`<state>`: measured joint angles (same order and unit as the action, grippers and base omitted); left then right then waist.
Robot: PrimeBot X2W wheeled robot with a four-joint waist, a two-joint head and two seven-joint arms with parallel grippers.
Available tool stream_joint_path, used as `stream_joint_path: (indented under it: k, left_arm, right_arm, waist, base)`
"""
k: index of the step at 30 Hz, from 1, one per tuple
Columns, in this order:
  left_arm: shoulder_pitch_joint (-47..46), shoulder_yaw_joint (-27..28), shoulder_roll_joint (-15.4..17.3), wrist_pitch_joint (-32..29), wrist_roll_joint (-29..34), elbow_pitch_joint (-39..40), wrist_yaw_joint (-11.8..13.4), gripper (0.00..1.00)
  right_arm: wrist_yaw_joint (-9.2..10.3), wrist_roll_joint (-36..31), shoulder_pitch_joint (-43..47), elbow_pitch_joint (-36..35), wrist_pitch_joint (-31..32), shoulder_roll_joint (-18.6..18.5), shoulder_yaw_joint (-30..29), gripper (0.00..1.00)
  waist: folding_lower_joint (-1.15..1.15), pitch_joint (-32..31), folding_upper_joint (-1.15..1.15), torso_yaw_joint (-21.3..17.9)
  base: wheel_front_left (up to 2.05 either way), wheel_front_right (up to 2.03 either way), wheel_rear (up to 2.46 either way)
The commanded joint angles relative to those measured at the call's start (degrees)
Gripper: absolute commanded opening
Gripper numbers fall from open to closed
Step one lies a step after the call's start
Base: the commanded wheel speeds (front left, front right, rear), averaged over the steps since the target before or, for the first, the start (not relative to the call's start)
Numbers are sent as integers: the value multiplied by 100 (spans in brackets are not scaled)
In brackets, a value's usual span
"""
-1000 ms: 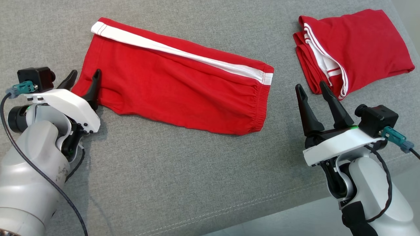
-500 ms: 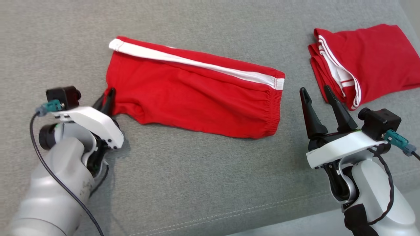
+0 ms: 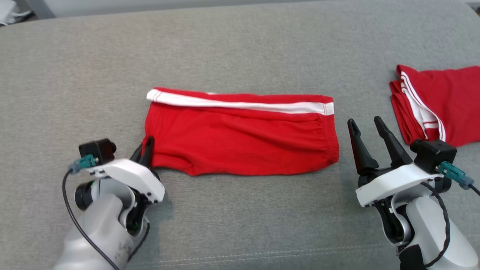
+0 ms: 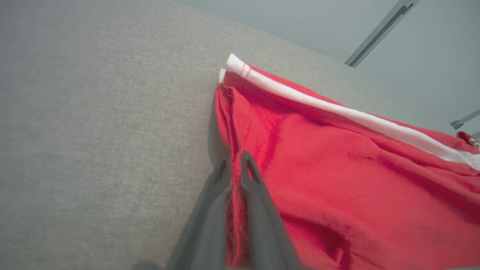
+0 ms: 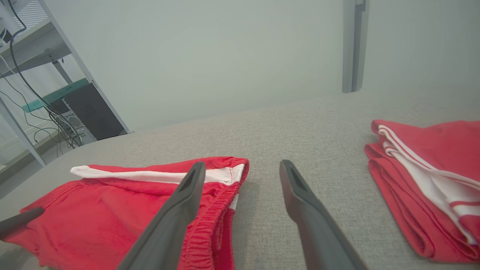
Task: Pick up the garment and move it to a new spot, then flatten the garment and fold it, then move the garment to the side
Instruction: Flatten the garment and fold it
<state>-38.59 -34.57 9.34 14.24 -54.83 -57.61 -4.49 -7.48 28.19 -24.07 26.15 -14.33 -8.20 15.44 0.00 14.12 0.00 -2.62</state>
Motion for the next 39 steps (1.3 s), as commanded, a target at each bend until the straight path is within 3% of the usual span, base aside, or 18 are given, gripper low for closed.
stream_joint_path:
  k: [1, 13, 14, 15, 16, 24, 39]
  left_arm:
    - [68, 245, 128, 74, 97, 161, 66, 0]
    - [732, 613, -137, 75, 686, 523, 158, 0]
    - [748, 627, -138, 75, 769, 547, 166, 9]
    - [765, 657, -142, 75, 840, 576, 172, 65]
    - [782, 689, -145, 75, 913, 612, 175, 100]
    - [999, 1098, -145, 75, 1730, 1285, 398, 100]
    - [1465, 1735, -263, 75, 2325, 1563, 264, 100]
  right_arm:
    - [-1, -29, 69, -87, -67, -58, 97, 100]
    - [-1, 54, 163, 108, -67, -128, 177, 100]
    - [-1, 58, 167, 121, -67, -132, 183, 100]
    - [-1, 62, 167, 134, -67, -136, 193, 100]
    - [-1, 64, 165, 143, -67, -137, 196, 100]
    - [-1, 66, 51, 377, -67, -160, 103, 100]
    - [-1, 456, -276, 1756, -60, -41, 279, 100]
  waist:
    - [0, -166, 0, 168]
    - [0, -359, 0, 470]
    - [0, -358, 0, 487]
    - [0, -354, 0, 502]
    - [0, -349, 0, 516]
    - [0, -253, 0, 774]
    - [0, -144, 0, 1291]
  base:
    - [0, 0, 0]
    - [0, 0, 0]
    - [0, 0, 0]
    - [0, 0, 0]
    - [0, 0, 0]
    - [0, 0, 0]
    - [0, 0, 0]
